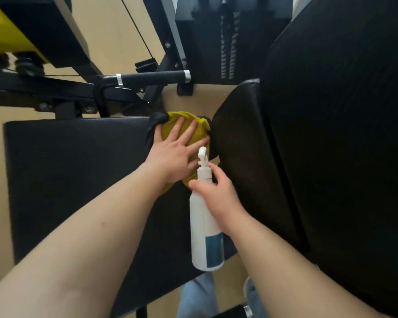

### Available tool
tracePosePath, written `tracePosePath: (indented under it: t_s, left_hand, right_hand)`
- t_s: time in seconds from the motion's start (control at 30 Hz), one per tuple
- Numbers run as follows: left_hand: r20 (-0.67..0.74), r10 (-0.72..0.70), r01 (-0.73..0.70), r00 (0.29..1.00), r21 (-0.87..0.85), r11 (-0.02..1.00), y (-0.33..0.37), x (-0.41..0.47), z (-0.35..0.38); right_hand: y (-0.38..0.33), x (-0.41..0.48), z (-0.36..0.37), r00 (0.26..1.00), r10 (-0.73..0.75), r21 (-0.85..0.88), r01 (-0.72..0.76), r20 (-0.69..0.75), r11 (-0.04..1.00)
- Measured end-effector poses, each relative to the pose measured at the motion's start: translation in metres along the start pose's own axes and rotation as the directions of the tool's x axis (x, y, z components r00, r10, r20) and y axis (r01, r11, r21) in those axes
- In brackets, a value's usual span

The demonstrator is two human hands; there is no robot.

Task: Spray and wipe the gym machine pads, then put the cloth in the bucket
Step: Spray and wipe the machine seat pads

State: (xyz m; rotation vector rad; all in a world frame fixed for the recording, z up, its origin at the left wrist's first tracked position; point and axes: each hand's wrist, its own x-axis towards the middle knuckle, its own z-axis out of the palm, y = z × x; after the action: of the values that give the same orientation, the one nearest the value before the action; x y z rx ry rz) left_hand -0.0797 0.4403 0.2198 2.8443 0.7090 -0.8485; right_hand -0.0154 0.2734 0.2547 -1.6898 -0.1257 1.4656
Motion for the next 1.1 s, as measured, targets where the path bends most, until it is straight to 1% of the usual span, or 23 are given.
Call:
tracePosePath:
  t_s: [0.1, 0.17, 0.2, 0.3, 0.4, 0.47, 0.53, 0.67, 0.73, 0.8, 0.83, 0.9, 0.97, 1.03, 1.1]
  left_hand:
    - [-0.055, -0.080, 0.078, 0.995, -0.037, 0.996, 0.000, 0.051, -0.012]
    - [-0.068, -0.125, 0.121, 0.990, -0.066, 0.990, 0.003, 0.070, -0.015]
    - [-0.077, -0.123, 0.119, 0.989, -0.060, 0.991, 0.004, 0.072, -0.015]
    - [-0.087, -0.033, 0.035, 0.996, 0.023, 0.999, 0.005, 0.042, -0.008]
    - [-0.011, 0.053, -0.052, 0.999, 0.057, 0.997, 0.013, -0.018, 0.008]
    - [0.041, 0.065, -0.067, 0.997, 0.063, 0.996, 0.017, -0.040, 0.012]
    - [0.064, 0.082, -0.087, 0.995, 0.075, 0.993, 0.015, -0.035, 0.010]
    - [0.024, 0.098, -0.100, 0.995, 0.165, 0.981, 0.014, 0.010, 0.002]
    - [0.012, 0.065, -0.066, 0.998, 0.149, 0.987, 0.018, 0.038, -0.007]
    - [-0.009, 0.012, -0.011, 1.000, 0.091, 0.996, 0.021, 0.064, -0.019]
    - [-0.035, -0.014, 0.016, 0.999, 0.057, 0.998, 0.021, 0.072, -0.023]
    - [-0.137, -0.042, 0.040, 0.990, -0.021, 0.999, 0.015, 0.076, -0.022]
    - [-0.224, -0.101, 0.084, 0.969, -0.087, 0.993, 0.000, 0.061, -0.014]
    - [-0.239, -0.211, 0.190, 0.948, -0.107, 0.976, -0.022, 0.033, -0.005]
    - [-0.222, -0.334, 0.315, 0.916, -0.118, 0.942, -0.039, -0.002, 0.002]
  right_hand:
    - [0.005, 0.003, -0.003, 0.999, -0.015, -0.060, 0.017, 0.029, 0.998]
    - [0.004, 0.003, -0.004, 0.999, -0.030, -0.060, 0.032, 0.032, 0.998]
    - [0.003, 0.004, -0.005, 0.999, -0.031, -0.049, 0.033, 0.028, 0.998]
    - [0.000, 0.000, -0.005, 0.999, -0.029, 0.017, 0.029, 0.019, 0.999]
    - [-0.005, -0.003, -0.004, 1.000, -0.019, 0.089, 0.018, 0.016, 0.996]
    - [-0.008, -0.003, -0.003, 1.000, -0.025, 0.123, 0.023, 0.014, 0.992]
    - [-0.009, -0.001, -0.002, 1.000, -0.020, 0.134, 0.018, 0.009, 0.991]
    - [-0.009, 0.006, 0.000, 1.000, -0.012, 0.134, 0.012, -0.005, 0.991]
    - [-0.010, 0.010, 0.002, 1.000, -0.007, 0.137, 0.009, -0.016, 0.991]
    - [-0.011, 0.012, 0.002, 1.000, -0.004, 0.152, 0.008, -0.027, 0.988]
    - [-0.011, 0.013, 0.002, 1.000, 0.000, 0.159, 0.004, -0.020, 0.987]
    - [-0.011, 0.014, 0.002, 1.000, 0.017, 0.178, -0.016, -0.004, 0.984]
    - [-0.009, 0.014, 0.001, 1.000, 0.027, 0.193, -0.026, 0.001, 0.981]
    - [-0.009, 0.014, 0.004, 1.000, 0.026, 0.198, -0.024, -0.008, 0.980]
    - [-0.013, 0.016, 0.009, 0.999, 0.029, 0.190, -0.024, -0.023, 0.982]
